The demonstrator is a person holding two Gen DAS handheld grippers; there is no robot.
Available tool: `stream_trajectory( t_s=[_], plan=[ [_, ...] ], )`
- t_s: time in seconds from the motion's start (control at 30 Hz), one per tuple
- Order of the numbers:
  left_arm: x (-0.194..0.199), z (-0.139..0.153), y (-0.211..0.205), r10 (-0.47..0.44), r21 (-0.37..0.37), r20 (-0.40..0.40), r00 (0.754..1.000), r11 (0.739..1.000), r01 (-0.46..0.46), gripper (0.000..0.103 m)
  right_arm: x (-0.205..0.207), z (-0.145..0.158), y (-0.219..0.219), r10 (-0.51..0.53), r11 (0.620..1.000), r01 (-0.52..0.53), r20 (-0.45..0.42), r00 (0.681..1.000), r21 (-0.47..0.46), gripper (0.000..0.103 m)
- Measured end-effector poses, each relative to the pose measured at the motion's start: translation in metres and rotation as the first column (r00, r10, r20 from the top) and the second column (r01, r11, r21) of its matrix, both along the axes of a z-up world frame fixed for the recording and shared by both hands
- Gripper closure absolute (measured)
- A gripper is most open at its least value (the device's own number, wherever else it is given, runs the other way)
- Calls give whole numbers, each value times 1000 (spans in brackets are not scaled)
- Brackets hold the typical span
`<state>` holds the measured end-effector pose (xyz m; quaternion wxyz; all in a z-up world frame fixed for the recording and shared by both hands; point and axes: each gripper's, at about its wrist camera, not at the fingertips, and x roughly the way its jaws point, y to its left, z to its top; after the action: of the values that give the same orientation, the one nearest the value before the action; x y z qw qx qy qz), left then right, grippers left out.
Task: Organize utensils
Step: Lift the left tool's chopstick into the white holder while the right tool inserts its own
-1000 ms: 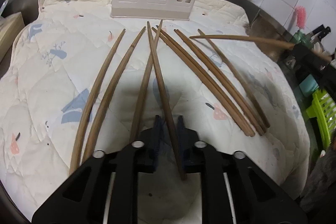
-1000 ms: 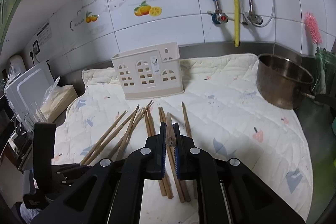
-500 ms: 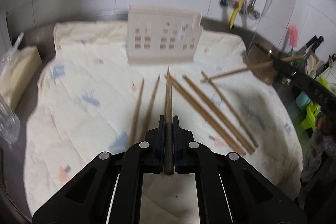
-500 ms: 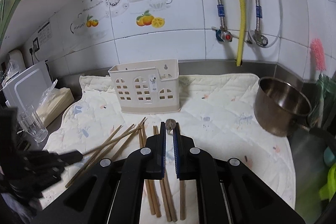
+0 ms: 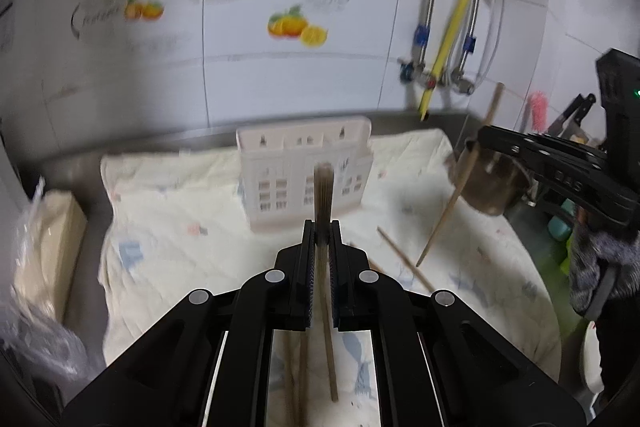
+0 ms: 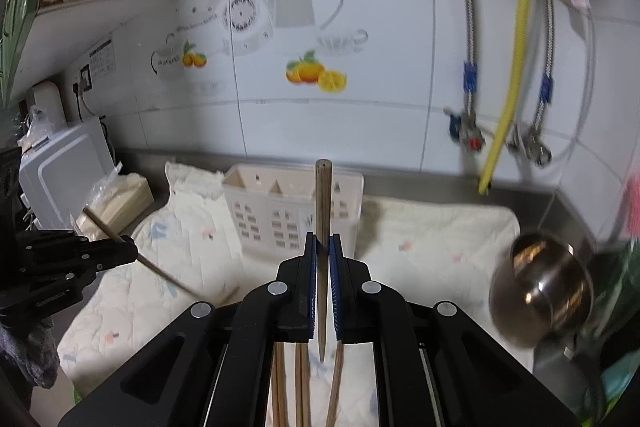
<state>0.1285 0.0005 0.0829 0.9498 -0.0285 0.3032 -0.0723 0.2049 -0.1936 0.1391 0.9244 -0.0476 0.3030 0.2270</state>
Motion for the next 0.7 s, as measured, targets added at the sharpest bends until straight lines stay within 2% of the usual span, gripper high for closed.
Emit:
stream_trajectory(
  t_s=[0.23, 0.43, 0.57, 0.7],
  plan=[
    [22, 56, 12, -2, 4, 99, 995, 1000, 2, 98, 41, 39, 15, -4, 1000, 4, 62, 998, 6, 97],
    [59, 100, 20, 5, 17, 173, 985, 1000, -8, 98, 75, 57, 26, -33, 999, 29, 100, 994, 34, 97],
    [84, 120, 25, 35, 30, 231, 972, 999, -43, 98, 95, 63, 31, -51, 998, 45, 118, 992, 54, 97],
    [111, 119, 32, 70, 28, 244, 967, 997, -79, 98, 117, 54, 37, -69, 997, 64, 114, 991, 48, 97]
  ],
)
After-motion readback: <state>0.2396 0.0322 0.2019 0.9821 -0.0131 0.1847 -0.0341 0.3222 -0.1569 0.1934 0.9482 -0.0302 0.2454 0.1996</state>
